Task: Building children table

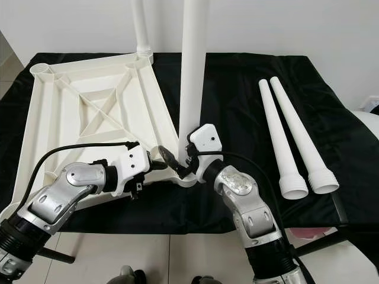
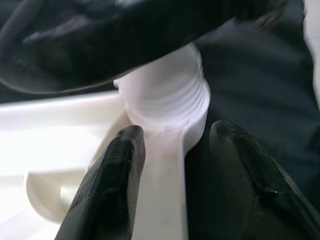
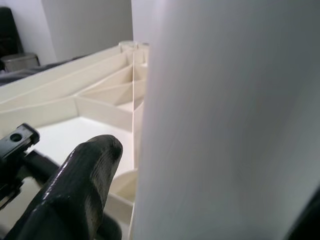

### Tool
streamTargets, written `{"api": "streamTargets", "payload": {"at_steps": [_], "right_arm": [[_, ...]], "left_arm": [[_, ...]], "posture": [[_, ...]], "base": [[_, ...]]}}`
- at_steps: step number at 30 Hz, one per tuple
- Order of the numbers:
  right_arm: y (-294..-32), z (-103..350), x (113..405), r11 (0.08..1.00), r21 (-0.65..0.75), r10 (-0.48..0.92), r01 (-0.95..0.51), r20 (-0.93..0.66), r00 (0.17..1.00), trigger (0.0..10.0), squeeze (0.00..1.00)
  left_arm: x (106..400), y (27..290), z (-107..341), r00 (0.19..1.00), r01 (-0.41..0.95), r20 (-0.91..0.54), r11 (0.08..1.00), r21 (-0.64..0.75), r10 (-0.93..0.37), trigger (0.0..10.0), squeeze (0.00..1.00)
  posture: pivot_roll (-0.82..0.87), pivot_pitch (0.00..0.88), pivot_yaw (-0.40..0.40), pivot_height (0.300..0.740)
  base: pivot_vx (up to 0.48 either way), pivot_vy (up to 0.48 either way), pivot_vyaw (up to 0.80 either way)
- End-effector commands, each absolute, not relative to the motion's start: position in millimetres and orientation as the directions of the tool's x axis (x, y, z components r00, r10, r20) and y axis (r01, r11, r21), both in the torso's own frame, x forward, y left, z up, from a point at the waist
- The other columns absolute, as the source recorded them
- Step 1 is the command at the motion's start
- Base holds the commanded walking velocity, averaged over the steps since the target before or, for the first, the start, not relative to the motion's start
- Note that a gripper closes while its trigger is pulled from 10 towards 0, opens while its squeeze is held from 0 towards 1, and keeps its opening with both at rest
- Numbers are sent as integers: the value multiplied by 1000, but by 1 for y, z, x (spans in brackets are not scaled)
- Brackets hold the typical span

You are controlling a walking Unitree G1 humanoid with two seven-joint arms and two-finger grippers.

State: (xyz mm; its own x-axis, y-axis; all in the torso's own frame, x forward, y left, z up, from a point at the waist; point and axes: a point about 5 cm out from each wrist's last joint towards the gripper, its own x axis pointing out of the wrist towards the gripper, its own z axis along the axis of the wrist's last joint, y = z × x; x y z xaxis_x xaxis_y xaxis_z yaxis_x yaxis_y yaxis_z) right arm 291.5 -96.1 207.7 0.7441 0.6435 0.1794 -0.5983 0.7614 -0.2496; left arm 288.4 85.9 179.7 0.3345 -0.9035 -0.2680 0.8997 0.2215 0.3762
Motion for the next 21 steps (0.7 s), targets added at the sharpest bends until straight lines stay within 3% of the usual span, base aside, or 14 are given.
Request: {"api": "streamTargets", "payload": {"at_steps": [1,7,8,14,19,21], "right_arm": [[-99,208,289,778,-251,624,-576,196,757,10000,0],[-107,208,283,847,-216,529,-486,249,811,10000,0],[-111,204,276,869,-202,491,-451,251,834,10000,0],[-118,187,255,859,-206,505,-469,184,843,10000,0],[-122,182,251,853,-240,506,-464,155,849,10000,0],[-125,181,255,877,-249,457,-412,165,874,10000,0]], "left_arm": [[288,87,181,372,891,-231,275,361,-899,10000,0],[287,87,184,437,865,-160,364,345,-885,10000,0],[285,92,185,475,849,-132,415,326,-870,10000,0],[276,105,189,530,822,-75,491,289,-844,10000,0],[277,111,184,601,775,-86,554,304,-795,10000,0],[283,113,174,669,721,-138,593,358,-730,10000,0]], "posture": [[10,146,-3,740],[3,138,-10,740],[2,136,-11,740],[-1,125,-15,740],[-2,118,-16,740],[-4,106,-24,740]], "base": [[0,0,0],[0,0,0],[0,0,0],[0,0,0],[0,0,0],[0,0,0]]}}
